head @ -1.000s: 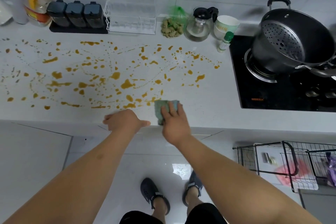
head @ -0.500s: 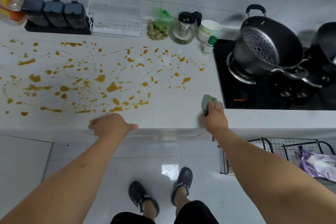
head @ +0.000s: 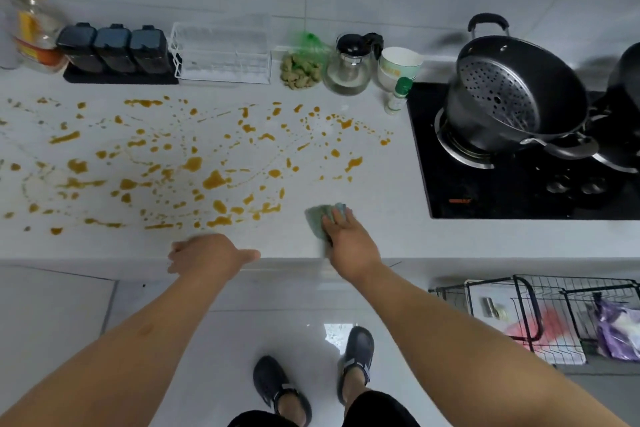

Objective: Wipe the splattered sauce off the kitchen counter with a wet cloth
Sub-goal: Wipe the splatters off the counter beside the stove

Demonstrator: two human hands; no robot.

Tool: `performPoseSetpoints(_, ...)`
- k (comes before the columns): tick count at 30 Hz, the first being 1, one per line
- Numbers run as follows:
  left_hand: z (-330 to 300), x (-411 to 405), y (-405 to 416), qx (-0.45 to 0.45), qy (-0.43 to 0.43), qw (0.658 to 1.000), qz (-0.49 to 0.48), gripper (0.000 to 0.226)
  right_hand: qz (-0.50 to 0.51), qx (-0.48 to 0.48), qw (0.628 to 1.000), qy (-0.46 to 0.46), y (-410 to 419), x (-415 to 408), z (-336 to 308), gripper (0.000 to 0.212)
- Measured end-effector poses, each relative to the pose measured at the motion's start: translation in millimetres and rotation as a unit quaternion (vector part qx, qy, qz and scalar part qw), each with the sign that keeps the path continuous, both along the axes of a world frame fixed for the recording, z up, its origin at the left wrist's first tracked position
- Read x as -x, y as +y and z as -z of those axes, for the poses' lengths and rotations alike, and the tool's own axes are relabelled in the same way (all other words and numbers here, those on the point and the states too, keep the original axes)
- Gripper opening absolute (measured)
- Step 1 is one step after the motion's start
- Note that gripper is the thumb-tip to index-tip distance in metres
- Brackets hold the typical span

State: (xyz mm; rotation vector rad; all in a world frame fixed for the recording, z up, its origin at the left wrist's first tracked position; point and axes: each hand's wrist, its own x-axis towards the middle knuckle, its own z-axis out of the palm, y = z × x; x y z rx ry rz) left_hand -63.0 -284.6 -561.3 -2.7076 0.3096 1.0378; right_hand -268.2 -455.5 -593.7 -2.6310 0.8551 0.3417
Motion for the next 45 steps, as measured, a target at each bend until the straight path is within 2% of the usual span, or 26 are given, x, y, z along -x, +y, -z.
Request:
performPoseSetpoints(3, -13.3, 20.2, -7.6, 0.036, -0.031, 0.999, -0.027, 0.138, 0.053, 0.033, 0.997, 0.038, -54.8, 25.6, -3.1, 0.066)
performPoseSetpoints(7, -2.0, 41.2, -24.7, 0.082, -0.072, 0.994, -0.011, 0.086, 0.122, 0.013, 0.99, 0.072, -124.6, 42.0, -8.7, 0.07)
performPoseSetpoints(9, 2.7, 45.9, -31.3, 0.122, -0.055, 0.99, -0.034, 0.065, 0.139, 0.013, 0.986, 0.086, -145.7, 35.7, -9.4, 0.071)
performPoseSetpoints(12, 3.7, 55.8, -47.6, 0.143, -0.014, 0.986, -0.089, 0.077, 0.149, 0.016, 0.985, 0.089, -164.4, 12.9, -9.5, 0.067)
performPoseSetpoints(17, 7.5, 67.7, -62.4, 0.056, -0.04, 0.994, -0.088, 0.102, 0.105, 0.013, 0.992, 0.072, -165.4, -35.4, -3.5, 0.062)
performPoseSetpoints(20, 5.9, 69.8, -65.7, 0.054, -0.04, 0.994, -0.089, 0.102, 0.039, 0.02, 0.997, 0.071, -137.1, -56.9, -0.5, 0.063)
performPoseSetpoints(24, 9.7, 66.4, -62.4, 0.063, -0.045, 0.993, -0.091, 0.107, -0.073, 0.058, 0.995, 0.021, -86.9, -68.7, -1.2, 0.06)
performPoseSetpoints(29, 7.6, 64.6, -63.5, 0.061, -0.031, 0.993, -0.098, 0.107, -0.219, -0.001, 0.976, -0.01, -95.4, -34.1, 14.4, 0.055)
performPoseSetpoints(34, 7.3, 63.2, -64.7, 0.059, -0.022, 0.994, -0.093, 0.104, -0.117, 0.073, 0.99, 0.011, -166.4, -1.2, -0.9, 0.058)
performPoseSetpoints(37, 9.1, 59.6, -67.2, 0.06, -0.015, 0.993, -0.103, 0.095, -0.026, 0.055, 0.995, 0.078, -178.7, -24.2, -9.8, 0.061)
performPoseSetpoints(39, 10.3, 56.7, -67.9, 0.065, -0.012, 0.992, -0.111, 0.087, 0.009, 0.029, 0.998, 0.062, -159.7, -47.6, -8.2, 0.058)
performPoseSetpoints(41, 9.4, 55.5, -67.9, 0.069, -0.012, 0.992, -0.105, 0.085, -0.024, 0.026, 0.999, 0.019, -127.7, -63.7, -4.3, 0.05)
performPoseSetpoints(45, 13.7, 56.1, -66.1, 0.054, -0.02, 0.995, -0.086, 0.098, -0.194, 0.014, 0.98, -0.035, -69.9, -59.4, -0.5, 0.046)
